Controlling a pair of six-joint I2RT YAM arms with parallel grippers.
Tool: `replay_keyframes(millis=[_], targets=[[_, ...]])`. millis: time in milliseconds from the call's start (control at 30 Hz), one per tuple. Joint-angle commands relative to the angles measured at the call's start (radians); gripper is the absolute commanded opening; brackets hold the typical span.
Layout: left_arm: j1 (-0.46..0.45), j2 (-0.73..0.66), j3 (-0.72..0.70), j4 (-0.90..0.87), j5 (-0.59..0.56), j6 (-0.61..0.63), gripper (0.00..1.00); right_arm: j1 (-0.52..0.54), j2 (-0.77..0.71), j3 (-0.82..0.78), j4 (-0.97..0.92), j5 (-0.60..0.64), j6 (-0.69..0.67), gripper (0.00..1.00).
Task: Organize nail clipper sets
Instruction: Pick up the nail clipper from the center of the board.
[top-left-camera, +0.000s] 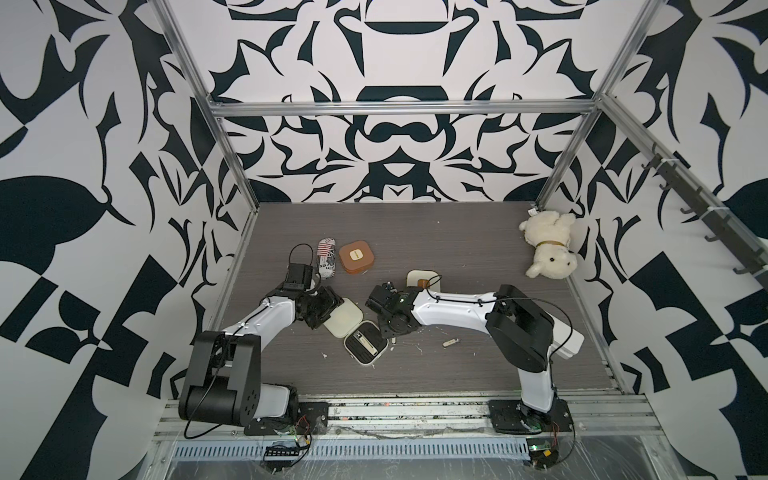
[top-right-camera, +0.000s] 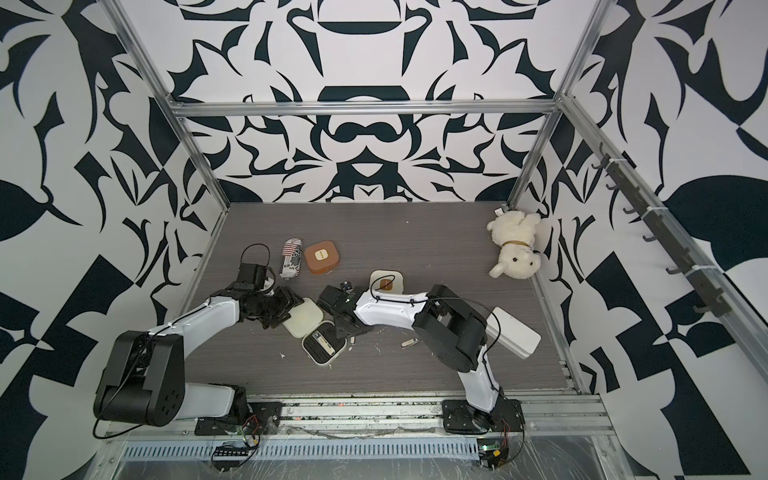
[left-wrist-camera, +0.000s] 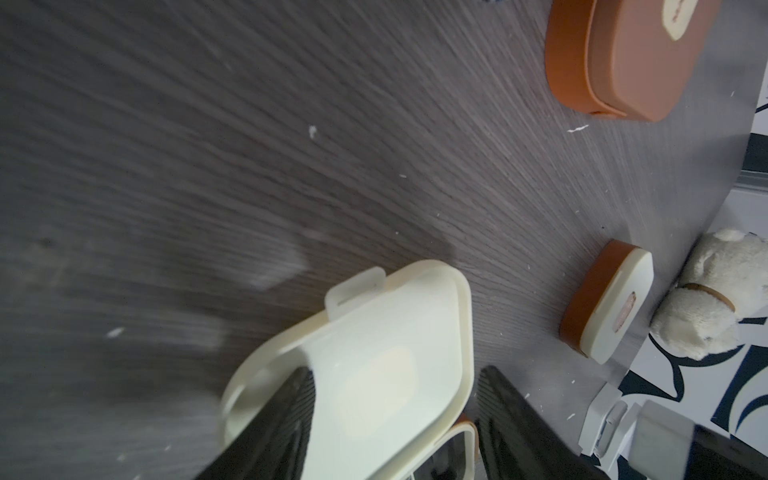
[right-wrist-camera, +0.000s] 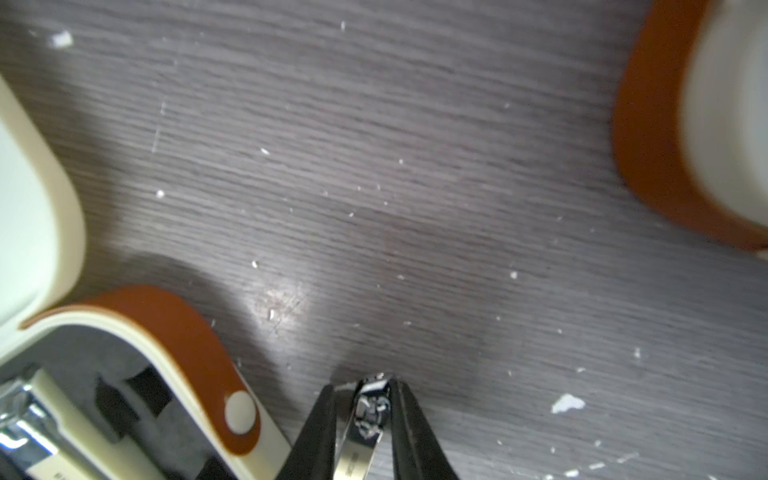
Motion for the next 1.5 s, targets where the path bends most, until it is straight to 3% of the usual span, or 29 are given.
replay_keyframes(millis=[0,467,733,1033,1467], targets=[[-0.002,0.012,-0.017,0.012,0.011,0.015,0.67,0.0,0.022,0.036,-0.09,0.046,-0.028,0.26],[-0.001,0.084,-0.013,0.06,0.017,0.017,0.66,-0.001,0.03,0.065,-0.1,0.039,-0.064,0.14],[-0.002,0.175,0.031,0.077,0.02,0.036,0.65,0.0,-0.056,0.089,-0.098,0.094,-0.126,0.1],[-0.001,0.212,0.032,0.093,0.025,0.037,0.64,0.056,-0.1,0.121,0.013,0.065,-0.215,0.09],[-0.001,0.197,0.006,0.097,0.022,0.033,0.64,0.086,0.021,0.176,0.164,-0.068,-0.221,0.08]])
